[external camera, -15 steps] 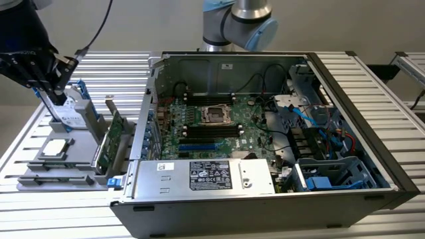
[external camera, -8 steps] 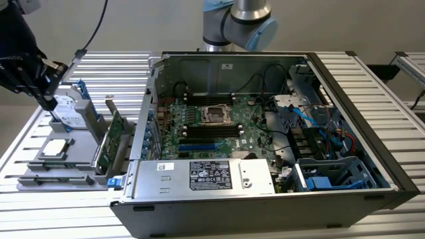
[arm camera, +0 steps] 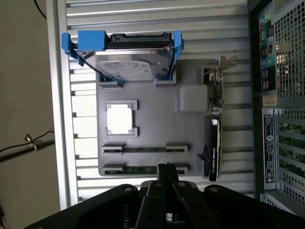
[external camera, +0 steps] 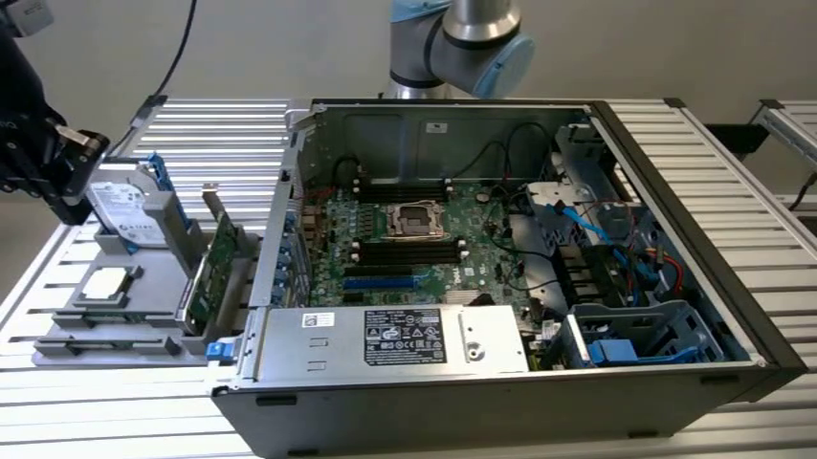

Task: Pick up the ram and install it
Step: 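Reach for the ram, then pick up the ram and move it above insertion slot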

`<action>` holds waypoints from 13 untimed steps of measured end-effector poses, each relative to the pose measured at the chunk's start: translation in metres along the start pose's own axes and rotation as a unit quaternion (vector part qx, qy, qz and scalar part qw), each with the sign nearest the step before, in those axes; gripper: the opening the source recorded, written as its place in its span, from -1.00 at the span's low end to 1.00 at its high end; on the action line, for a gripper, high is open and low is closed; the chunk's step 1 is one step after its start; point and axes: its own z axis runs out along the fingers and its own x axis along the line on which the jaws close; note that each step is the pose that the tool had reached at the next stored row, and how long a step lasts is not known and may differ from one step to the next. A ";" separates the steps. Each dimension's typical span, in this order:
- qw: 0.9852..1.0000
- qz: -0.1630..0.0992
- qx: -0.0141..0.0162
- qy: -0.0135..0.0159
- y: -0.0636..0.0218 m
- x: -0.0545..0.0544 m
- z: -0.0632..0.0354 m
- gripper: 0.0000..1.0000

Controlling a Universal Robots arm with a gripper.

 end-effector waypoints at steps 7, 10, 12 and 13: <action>1.000 0.000 0.000 0.000 -0.0001 0.000 0.0000 -0.79; 1.000 0.000 0.000 0.000 -0.0001 0.000 0.0000 -0.79; 1.000 0.000 0.000 0.000 -0.0001 0.000 0.0000 -0.79; 1.000 0.000 0.000 0.000 -0.0001 0.000 0.0000 -0.79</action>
